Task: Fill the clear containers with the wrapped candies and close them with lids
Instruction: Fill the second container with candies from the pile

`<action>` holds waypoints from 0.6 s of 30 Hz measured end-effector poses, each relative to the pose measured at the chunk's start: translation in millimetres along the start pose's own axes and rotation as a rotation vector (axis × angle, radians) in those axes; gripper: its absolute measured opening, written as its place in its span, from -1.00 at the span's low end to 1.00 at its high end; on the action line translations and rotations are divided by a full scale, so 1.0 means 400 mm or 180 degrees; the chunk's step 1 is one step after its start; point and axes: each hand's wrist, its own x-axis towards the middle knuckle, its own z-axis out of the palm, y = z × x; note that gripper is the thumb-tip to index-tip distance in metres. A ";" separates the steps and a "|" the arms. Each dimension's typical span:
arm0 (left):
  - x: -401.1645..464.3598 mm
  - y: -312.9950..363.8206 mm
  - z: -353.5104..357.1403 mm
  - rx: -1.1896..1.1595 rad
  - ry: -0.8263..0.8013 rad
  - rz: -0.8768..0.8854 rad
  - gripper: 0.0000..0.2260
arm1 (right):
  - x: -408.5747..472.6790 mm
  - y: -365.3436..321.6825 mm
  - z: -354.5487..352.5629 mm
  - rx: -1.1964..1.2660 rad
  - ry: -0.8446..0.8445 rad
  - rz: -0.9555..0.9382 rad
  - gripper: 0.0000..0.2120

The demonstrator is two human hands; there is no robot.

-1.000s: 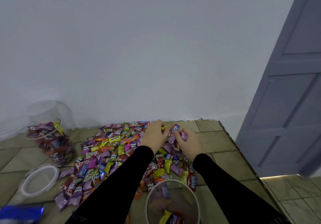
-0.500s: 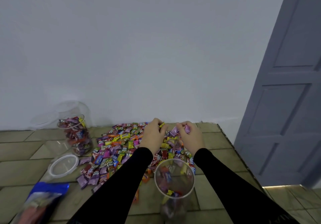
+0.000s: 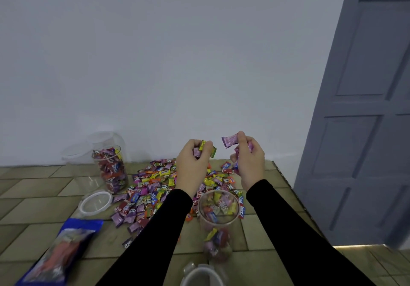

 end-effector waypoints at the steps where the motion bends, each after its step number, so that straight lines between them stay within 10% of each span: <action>1: -0.012 0.007 -0.002 -0.0100 0.0031 0.0008 -0.81 | -0.014 -0.003 0.002 0.0107 -0.0008 0.0048 -0.74; 18: -0.122 -0.014 -0.002 -0.0687 0.0376 -0.0333 -0.81 | -0.114 0.031 0.001 0.0657 0.0552 0.0242 -0.73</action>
